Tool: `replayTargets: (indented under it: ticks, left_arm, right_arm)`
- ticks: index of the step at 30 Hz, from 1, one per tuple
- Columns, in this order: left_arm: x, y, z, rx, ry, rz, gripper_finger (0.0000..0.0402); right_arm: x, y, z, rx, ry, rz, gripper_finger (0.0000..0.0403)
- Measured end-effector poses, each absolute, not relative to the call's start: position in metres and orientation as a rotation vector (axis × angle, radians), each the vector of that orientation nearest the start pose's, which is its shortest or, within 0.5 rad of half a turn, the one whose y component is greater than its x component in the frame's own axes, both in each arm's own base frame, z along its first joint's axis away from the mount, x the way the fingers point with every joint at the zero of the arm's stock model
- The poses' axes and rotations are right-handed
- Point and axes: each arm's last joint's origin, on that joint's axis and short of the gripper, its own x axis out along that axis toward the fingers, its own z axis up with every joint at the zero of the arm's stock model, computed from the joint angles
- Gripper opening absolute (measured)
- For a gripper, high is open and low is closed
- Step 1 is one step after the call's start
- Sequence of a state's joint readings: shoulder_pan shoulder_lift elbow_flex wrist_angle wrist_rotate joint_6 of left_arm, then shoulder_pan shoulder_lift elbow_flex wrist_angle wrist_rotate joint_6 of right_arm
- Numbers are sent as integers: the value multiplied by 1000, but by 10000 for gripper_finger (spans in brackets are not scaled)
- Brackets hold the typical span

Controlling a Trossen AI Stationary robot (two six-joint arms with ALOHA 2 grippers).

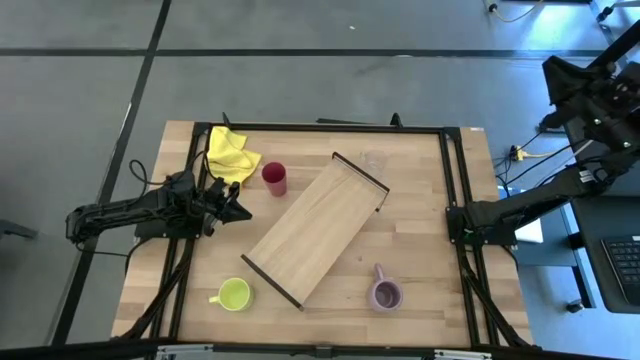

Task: Stack small to large cups/mugs on shelf
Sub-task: Put the transparent mug on the shelf

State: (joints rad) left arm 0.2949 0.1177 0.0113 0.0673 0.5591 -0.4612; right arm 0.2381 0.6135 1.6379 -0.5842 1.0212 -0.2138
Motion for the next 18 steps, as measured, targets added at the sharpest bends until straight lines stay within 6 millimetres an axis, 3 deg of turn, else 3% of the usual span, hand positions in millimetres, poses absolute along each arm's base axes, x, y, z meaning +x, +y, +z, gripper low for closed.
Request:
replayTargets:
  ticks: [8,18]
  left_arm:
    - [100,14,165,-475,96,-251,19]
    - [100,14,165,-474,95,-252,19]
  right_arm:
    - [-36,-33,529,-5,-249,-755,110]
    - [-16,-28,520,-61,-189,-745,110]
